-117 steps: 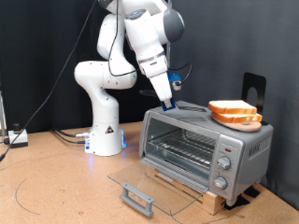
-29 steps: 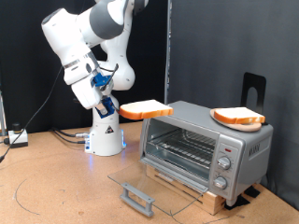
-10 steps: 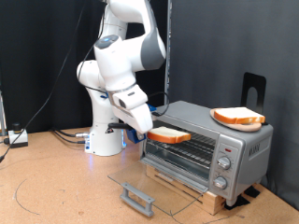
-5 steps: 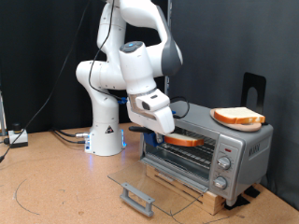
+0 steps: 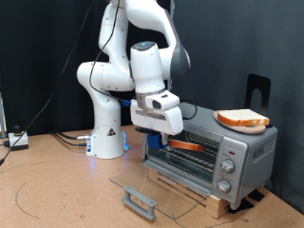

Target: Make a piece of toast with the oven

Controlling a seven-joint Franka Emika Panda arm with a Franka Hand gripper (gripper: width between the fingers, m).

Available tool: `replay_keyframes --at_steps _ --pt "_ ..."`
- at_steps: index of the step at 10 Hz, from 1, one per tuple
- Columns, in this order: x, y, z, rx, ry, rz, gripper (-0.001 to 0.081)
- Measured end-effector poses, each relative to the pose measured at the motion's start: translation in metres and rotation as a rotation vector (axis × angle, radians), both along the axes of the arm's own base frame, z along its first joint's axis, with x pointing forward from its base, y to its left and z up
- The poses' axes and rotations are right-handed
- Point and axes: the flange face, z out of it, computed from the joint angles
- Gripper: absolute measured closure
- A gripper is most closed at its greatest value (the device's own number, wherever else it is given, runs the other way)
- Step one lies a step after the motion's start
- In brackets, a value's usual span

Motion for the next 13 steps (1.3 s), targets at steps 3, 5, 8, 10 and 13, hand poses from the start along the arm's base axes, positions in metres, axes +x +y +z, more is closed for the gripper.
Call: replay_keyframes --at_steps 3,5,8,10,13 --pt "-0.005 -0.034 0.001 -0.008 0.014 -0.024 0.0410" --pt "-0.006 -0.047 0.003 -0.001 0.010 -0.039 0.0410" --pt "-0.008 -0.049 0.007 0.030 0.019 -0.037 0.0410" --pt "-0.012 -0.033 0.010 0.075 0.022 -0.014 0.0410" --pt "-0.027 0.009 0.002 0.082 0.037 0.035 0.0410"
